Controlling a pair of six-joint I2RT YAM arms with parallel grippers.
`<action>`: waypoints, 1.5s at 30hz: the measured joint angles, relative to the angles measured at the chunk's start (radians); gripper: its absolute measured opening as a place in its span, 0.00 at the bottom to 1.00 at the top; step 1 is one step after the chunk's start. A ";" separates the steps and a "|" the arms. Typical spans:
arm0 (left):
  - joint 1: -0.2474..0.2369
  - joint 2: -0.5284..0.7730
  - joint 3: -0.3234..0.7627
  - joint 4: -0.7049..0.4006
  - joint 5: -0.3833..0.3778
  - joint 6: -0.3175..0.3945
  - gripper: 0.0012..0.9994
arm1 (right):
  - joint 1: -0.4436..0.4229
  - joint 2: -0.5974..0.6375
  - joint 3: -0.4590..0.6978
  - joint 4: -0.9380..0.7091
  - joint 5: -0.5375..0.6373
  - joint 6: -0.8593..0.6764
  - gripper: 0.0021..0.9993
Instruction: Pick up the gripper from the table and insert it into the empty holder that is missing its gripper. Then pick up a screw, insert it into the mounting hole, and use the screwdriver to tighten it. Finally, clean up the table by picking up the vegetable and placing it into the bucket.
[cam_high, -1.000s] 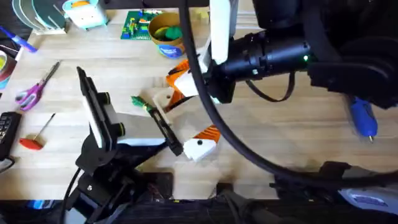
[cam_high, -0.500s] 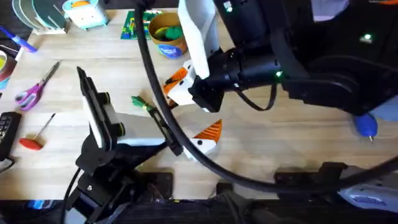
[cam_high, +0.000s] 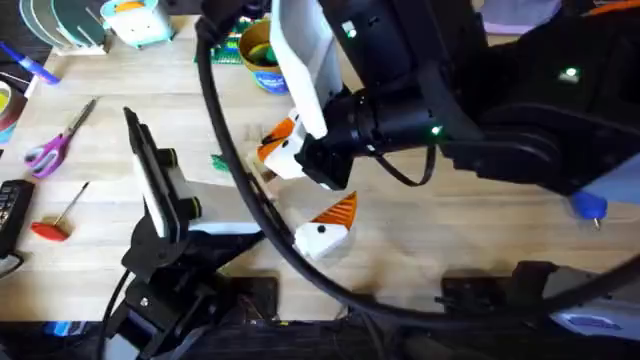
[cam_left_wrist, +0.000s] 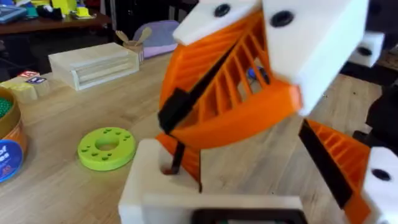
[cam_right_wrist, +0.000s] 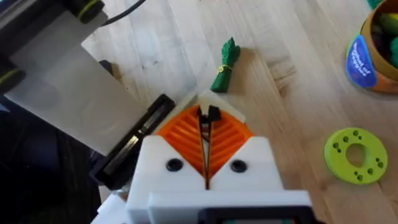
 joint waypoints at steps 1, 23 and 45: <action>0.000 0.000 0.000 0.000 0.000 0.000 0.99 | 0.002 0.000 0.000 0.000 0.000 0.000 0.00; 0.000 0.000 0.000 0.000 0.000 0.000 0.99 | 0.003 0.037 0.000 0.004 0.027 0.000 0.00; 0.000 0.000 0.000 0.000 0.000 0.000 0.99 | 0.003 0.037 0.000 0.004 0.027 -0.001 0.23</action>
